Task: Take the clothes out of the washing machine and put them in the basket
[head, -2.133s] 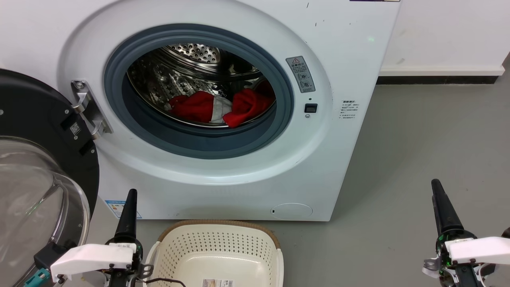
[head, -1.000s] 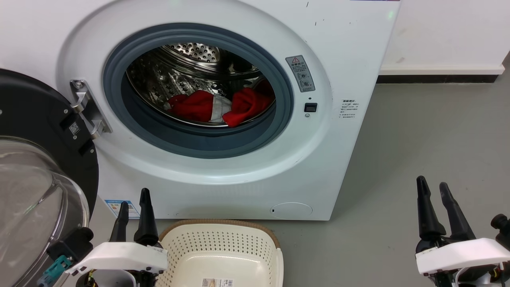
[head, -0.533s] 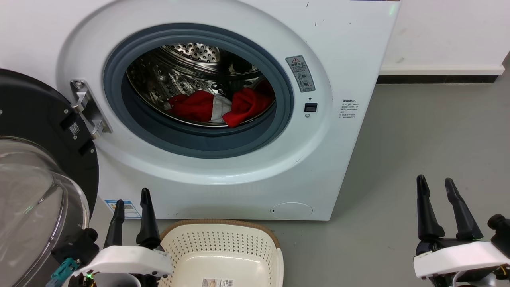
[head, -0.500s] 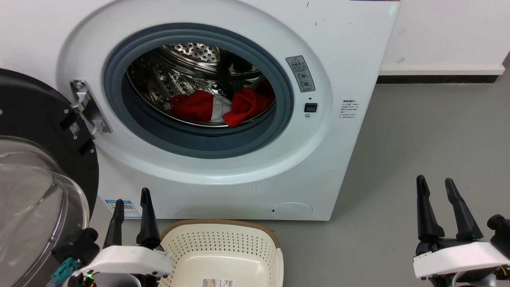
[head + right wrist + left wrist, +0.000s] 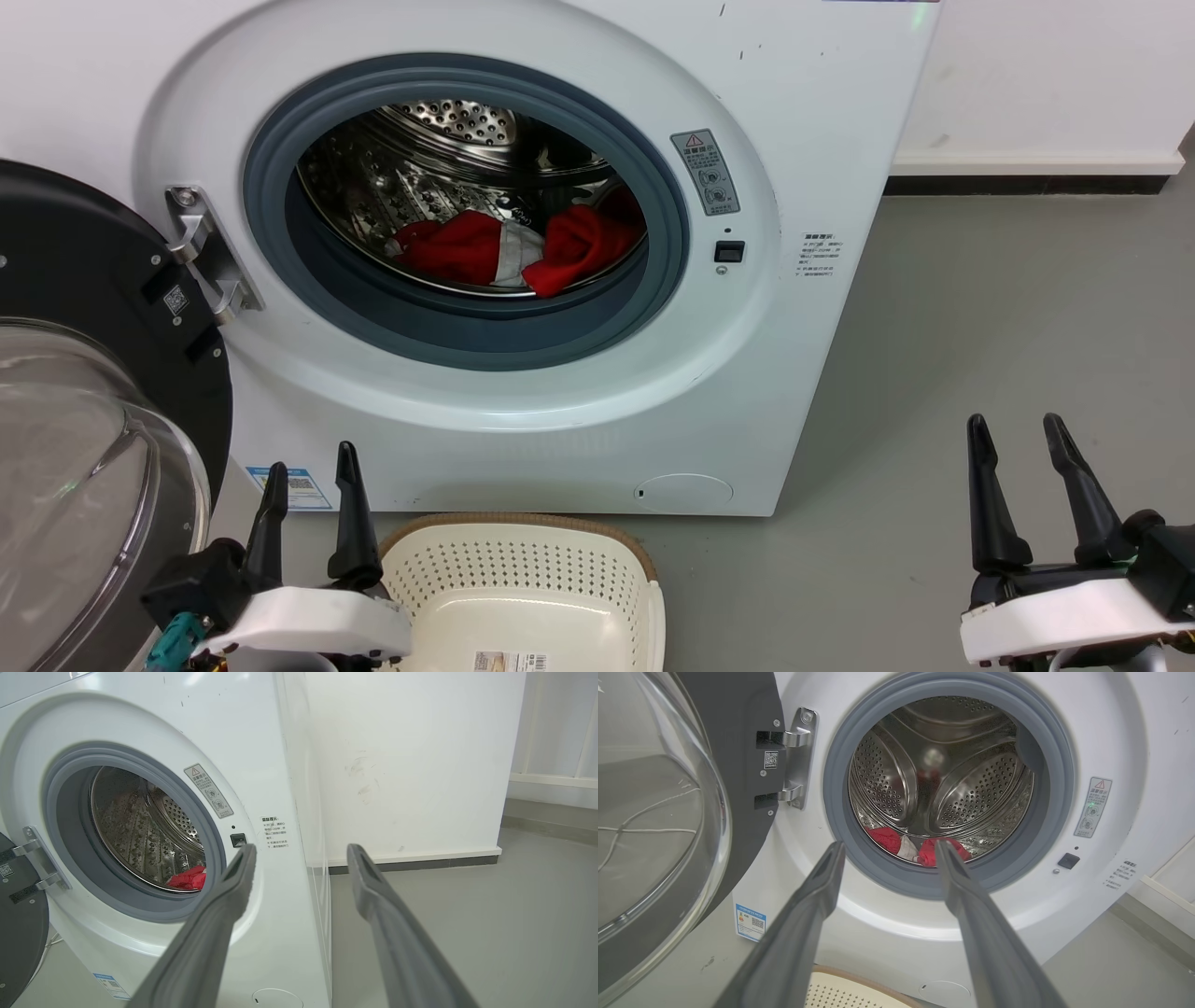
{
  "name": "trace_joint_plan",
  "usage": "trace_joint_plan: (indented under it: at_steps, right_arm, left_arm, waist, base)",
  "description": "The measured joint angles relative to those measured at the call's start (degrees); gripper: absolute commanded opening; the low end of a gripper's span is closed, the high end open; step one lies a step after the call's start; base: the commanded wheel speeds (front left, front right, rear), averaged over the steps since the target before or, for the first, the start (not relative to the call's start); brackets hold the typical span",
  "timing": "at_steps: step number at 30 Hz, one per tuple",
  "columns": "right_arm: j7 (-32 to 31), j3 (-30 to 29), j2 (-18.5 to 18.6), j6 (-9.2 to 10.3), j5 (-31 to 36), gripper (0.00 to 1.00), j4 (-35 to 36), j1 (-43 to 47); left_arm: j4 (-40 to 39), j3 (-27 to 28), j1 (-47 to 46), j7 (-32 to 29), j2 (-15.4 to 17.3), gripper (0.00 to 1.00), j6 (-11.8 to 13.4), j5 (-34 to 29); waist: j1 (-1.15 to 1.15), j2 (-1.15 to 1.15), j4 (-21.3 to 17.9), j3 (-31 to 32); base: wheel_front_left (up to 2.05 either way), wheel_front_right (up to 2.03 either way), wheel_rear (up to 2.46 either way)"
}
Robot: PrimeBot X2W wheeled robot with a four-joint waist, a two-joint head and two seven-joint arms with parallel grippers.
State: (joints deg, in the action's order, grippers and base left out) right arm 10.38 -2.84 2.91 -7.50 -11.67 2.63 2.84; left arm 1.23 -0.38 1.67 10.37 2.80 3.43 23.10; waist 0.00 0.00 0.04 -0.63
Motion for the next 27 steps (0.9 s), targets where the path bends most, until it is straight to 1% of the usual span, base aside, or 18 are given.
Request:
trace_joint_plan:
  at_steps: [12, 27]
  right_arm:
    - [1.5, 0.1, 0.0, 0.0, 6.8, 1.0, 0.8, 1.1]
    - [3.2, 0.1, 0.0, 0.0, 13.0, 1.0, 1.5, 2.0]
  left_arm:
    - [-0.2, -0.6, 0.6, 1.5, 0.0, 1.0, -0.1, -5.8]
    - [0.3, -0.8, 1.5, 3.2, 0.0, 1.0, 0.7, -12.1]
  waist:
    - [0.0, 0.0, -0.2, 0.0]
    - [0.0, 0.0, -0.2, 0.1]
  base:
    - [0.0, 0.0, 0.0]
    - [0.0, 0.0, 0.0]
